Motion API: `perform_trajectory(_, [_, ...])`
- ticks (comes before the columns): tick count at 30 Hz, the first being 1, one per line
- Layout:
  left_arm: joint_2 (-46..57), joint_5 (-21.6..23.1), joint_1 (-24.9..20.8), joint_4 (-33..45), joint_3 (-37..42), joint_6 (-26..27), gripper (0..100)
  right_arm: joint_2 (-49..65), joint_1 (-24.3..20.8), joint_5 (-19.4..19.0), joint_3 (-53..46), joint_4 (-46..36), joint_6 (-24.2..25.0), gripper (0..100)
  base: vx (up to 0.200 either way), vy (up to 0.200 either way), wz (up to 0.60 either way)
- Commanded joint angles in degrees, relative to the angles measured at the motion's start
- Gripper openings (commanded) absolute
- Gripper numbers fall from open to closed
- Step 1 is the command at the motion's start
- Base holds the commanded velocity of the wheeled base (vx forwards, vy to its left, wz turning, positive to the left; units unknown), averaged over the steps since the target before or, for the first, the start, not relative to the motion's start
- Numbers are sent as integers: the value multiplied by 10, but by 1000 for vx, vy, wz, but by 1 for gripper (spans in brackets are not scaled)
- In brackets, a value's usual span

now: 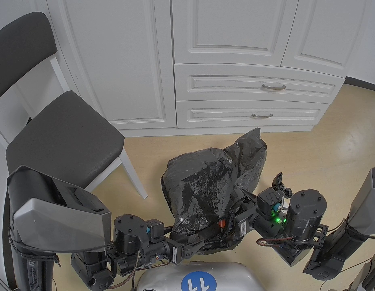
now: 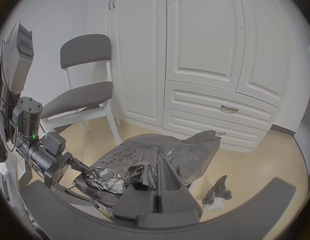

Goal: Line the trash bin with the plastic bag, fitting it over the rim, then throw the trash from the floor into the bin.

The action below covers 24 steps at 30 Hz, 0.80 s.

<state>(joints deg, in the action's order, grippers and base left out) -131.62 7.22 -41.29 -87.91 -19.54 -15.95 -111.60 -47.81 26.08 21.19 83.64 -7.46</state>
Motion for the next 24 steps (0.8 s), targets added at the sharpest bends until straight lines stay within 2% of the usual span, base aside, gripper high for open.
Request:
perform_trajectory(1, [8, -3, 0, -1, 2, 0, 100, 0, 0, 0, -1, 1, 0, 0, 0, 0, 0])
perform_trajectory(5, [-13, -18, -2, -1, -27, -1, 100, -5, -1, 0, 0, 4, 0, 0, 0, 0, 0])
perform_trajectory(7, [-26, -46, -5, -1, -43, -2, 100, -6, -1, 0, 0, 5, 1, 0, 0, 0, 0])
perform_trajectory(9, [-40, -106, -15, -1, -74, -7, 100, -5, -3, 0, 2, 6, 2, 0, 0, 0, 0])
perform_trajectory(11, [-38, -129, -16, -1, -90, -8, 100, -5, -4, 0, 2, 6, 3, 0, 0, 0, 0])
perform_trajectory(19, [45, -135, -13, -1, -84, -10, 100, -5, -8, 1, 24, 7, 8, 0, 0, 0, 0])
perform_trajectory(24, [102, -130, -15, 0, -59, -9, 100, 2, -4, 30, 39, 6, 19, 0, 0, 0, 0])
